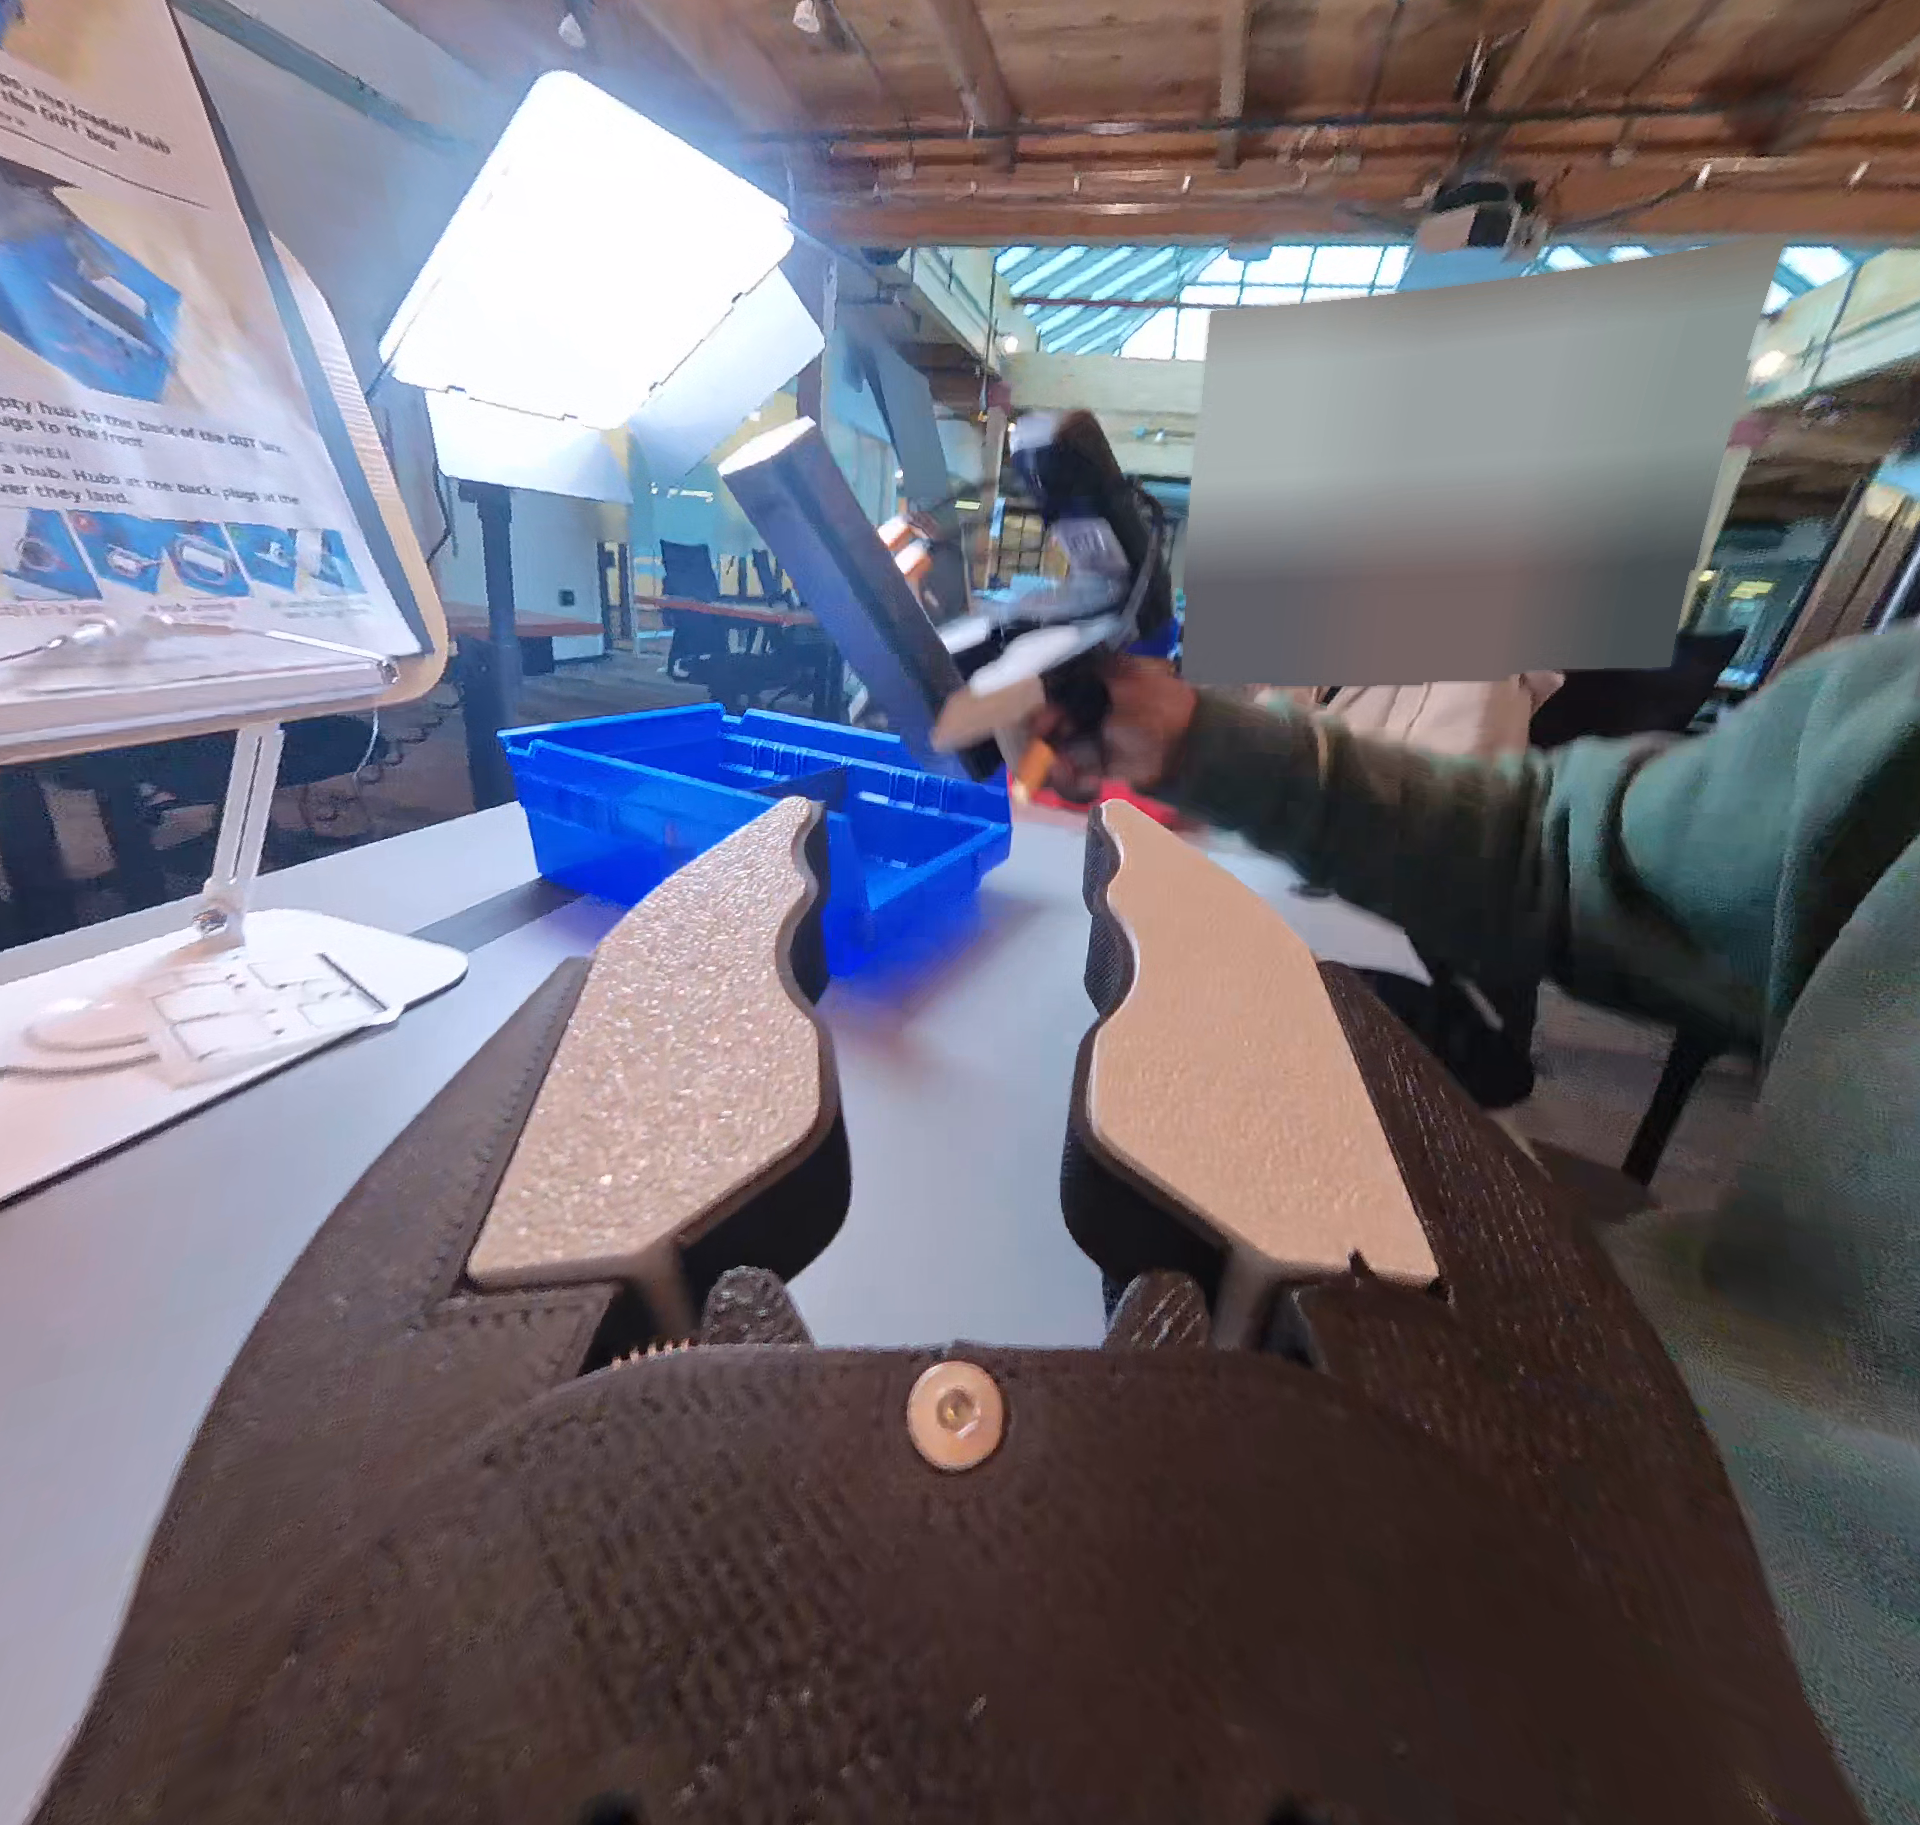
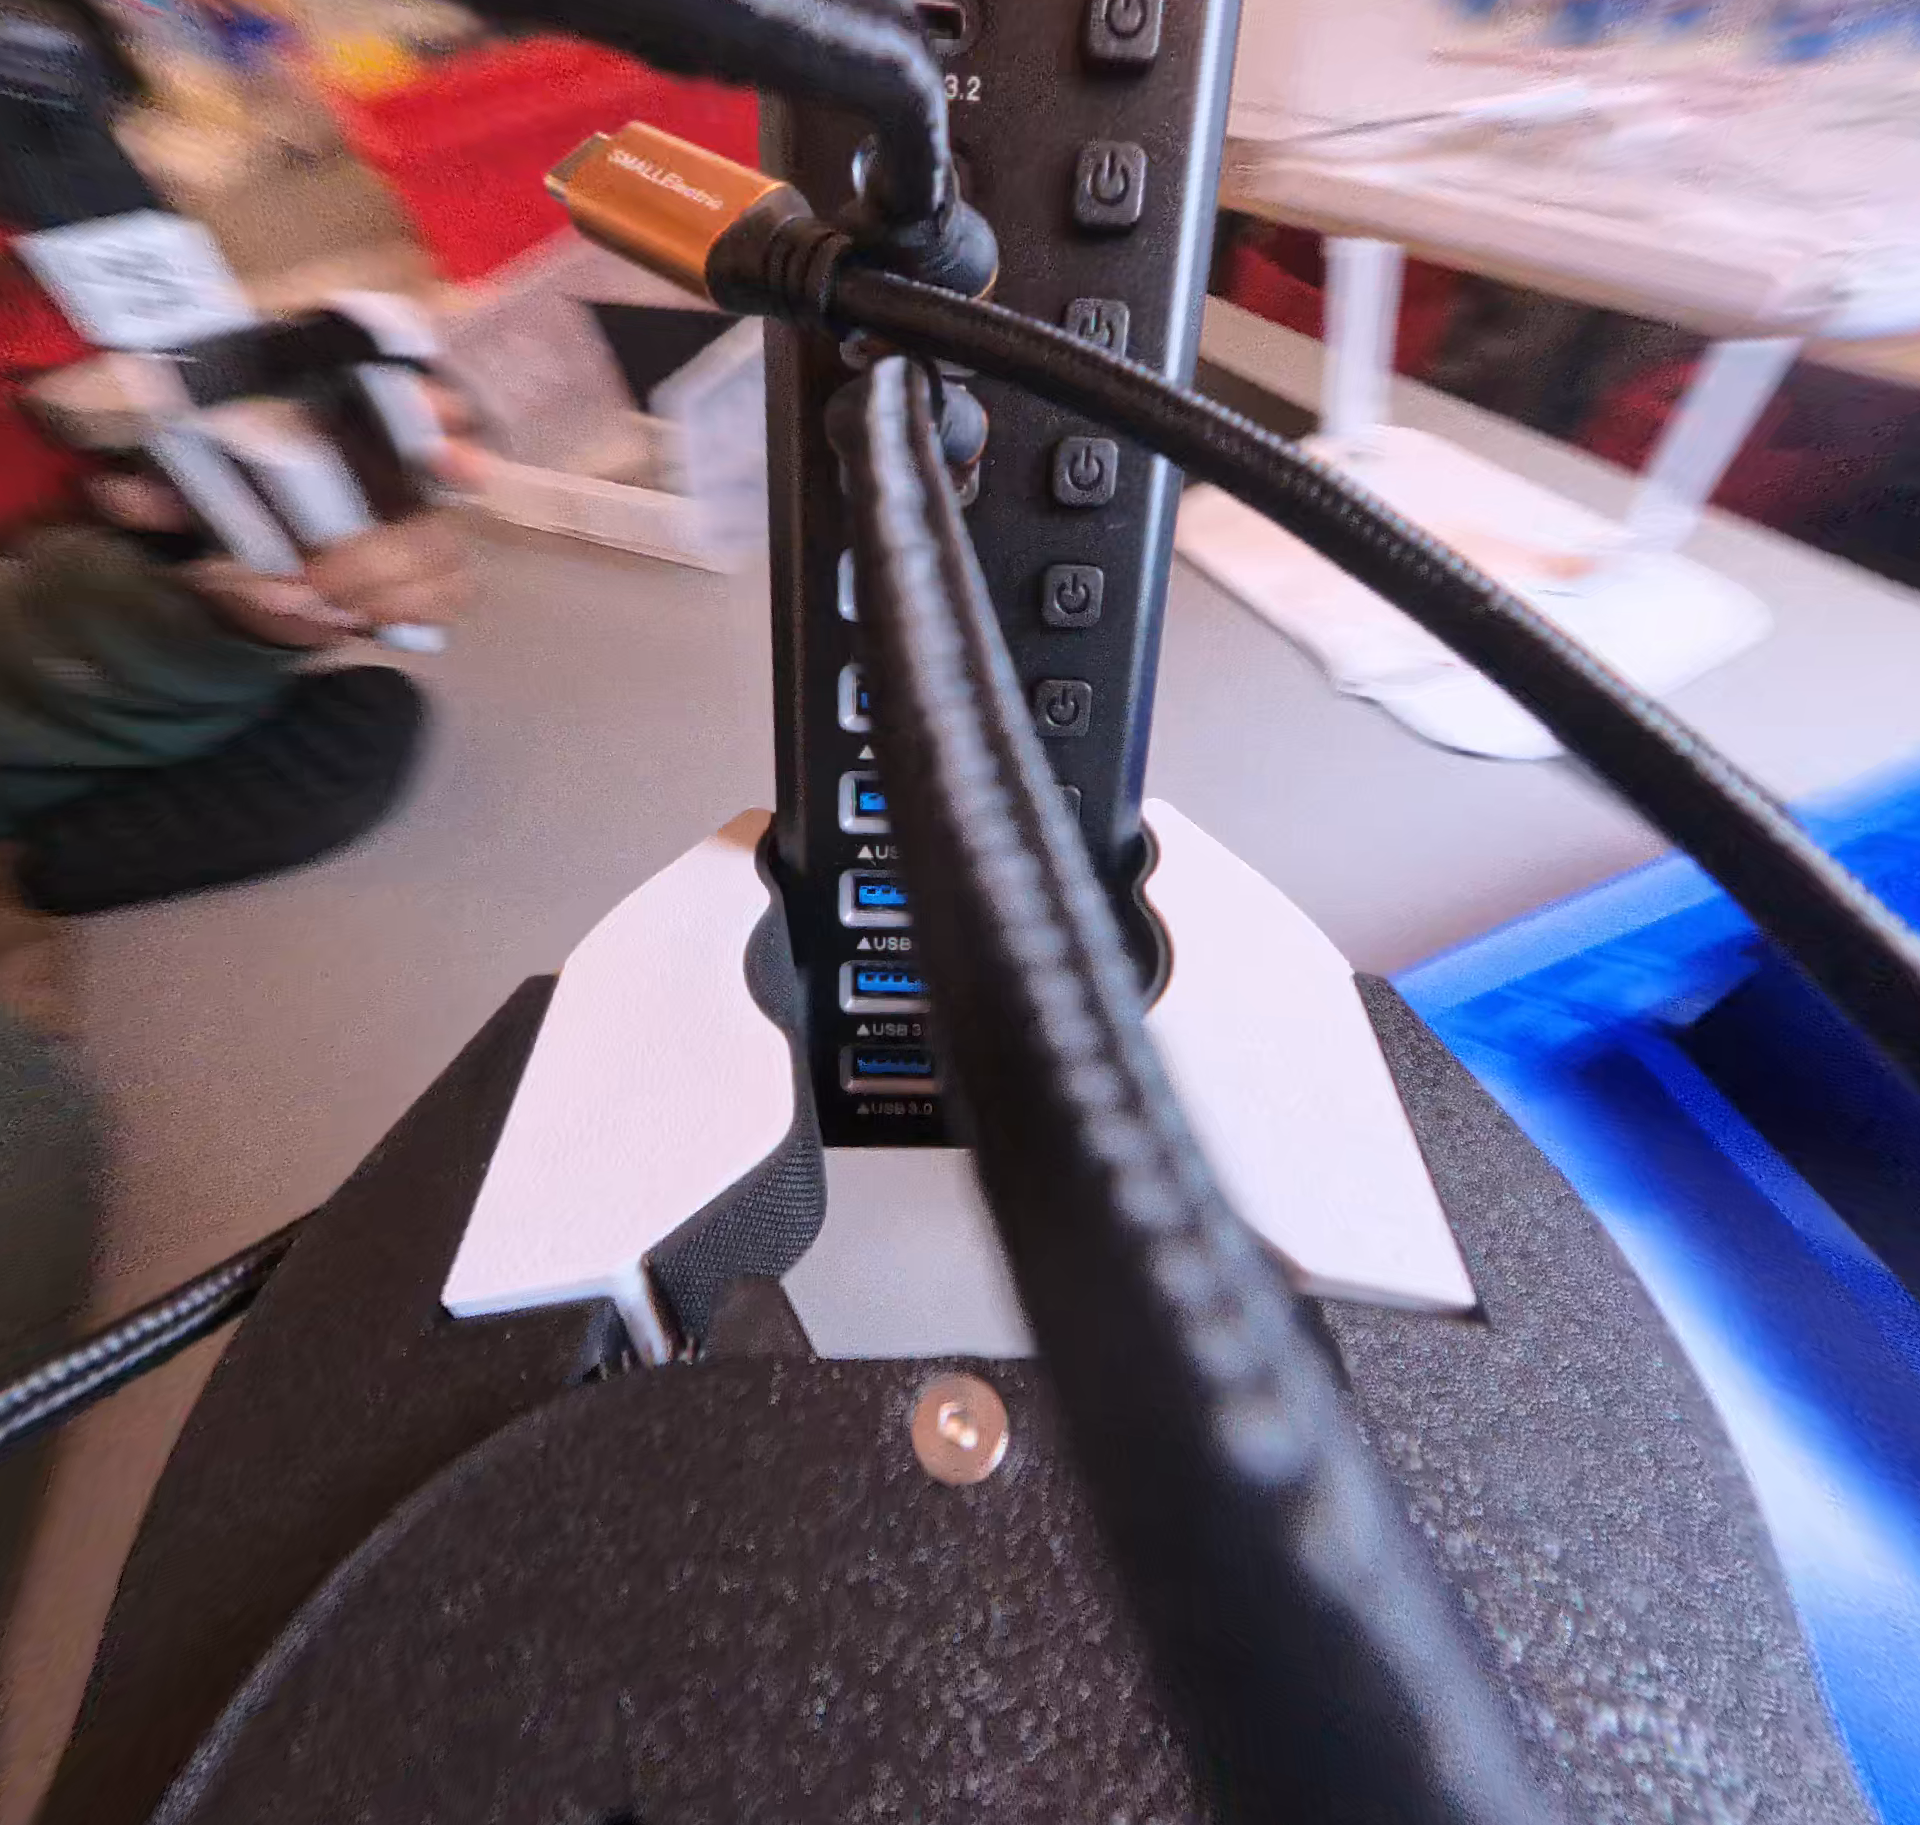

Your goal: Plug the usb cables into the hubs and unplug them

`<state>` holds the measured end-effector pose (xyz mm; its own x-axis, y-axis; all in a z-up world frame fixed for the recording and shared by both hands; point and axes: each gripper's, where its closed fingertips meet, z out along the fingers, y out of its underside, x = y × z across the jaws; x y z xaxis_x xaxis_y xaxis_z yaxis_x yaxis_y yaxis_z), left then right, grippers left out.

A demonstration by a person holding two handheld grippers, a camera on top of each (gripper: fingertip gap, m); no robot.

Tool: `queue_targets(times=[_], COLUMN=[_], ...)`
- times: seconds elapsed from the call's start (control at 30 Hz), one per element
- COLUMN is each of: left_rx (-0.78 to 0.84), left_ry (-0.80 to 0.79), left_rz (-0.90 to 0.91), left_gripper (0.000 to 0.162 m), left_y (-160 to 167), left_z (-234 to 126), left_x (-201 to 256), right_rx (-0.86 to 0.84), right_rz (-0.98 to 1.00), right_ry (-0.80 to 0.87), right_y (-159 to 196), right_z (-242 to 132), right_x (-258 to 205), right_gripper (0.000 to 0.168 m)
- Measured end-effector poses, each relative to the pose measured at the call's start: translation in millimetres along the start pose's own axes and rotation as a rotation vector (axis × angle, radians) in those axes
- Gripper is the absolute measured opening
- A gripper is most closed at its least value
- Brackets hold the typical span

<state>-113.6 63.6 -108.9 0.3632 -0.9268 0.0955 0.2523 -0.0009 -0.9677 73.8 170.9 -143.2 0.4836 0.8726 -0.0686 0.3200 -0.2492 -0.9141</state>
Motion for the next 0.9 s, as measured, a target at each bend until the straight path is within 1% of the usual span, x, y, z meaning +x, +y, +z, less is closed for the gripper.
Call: queue_targets(times=[0.07,0.13,0.2,0.3,0.43,0.53,0.67,0.8,0.9], left_rx=[-0.049,-0.082,-0.099,-0.130,-0.139,-0.158,-0.165,-0.173,-0.173], left_ry=[-0.004,0.003,0.014,0.006,-0.012,-0.055,-0.108,-0.128,-0.127], left_rz=[0.019,0.015,0.018,0.030,0.020,0.037,0.038,0.042,0.025], left_gripper=[0.044,0.043,0.042,0.041,0.038,0.039,0.044,0.044,0.044], left_y=[14,22,26,35,41,44,46,50,51], left_z=[-3,-1,1,2,1,0,-3,-4,-3], left_x=[1,2,3,2,-4,-14,-25,-31,-33], right_rx=[-0.125,-0.267,-0.413,-0.599,-0.765,-0.901,-1.063,-1.130,-1.180], right_rz=[-0.061,-0.114,-0.205,-0.253,-0.285,-0.326,-0.369,-0.413,-0.421], right_ry=[0.187,0.327,0.408,0.429,0.338,0.255,0.143,0.061,0.078], right_y=[1,4,12,29,51,68,95,116,133], right_z=[-26,-49,-64,-71,-60,-47,-28,-4,2], right_x=[70,136,190,245,281,294,305,307,316], right_gripper=[0.061,0.061,0.061,0.061,0.061,0.061,0.061,0.061,0.061])
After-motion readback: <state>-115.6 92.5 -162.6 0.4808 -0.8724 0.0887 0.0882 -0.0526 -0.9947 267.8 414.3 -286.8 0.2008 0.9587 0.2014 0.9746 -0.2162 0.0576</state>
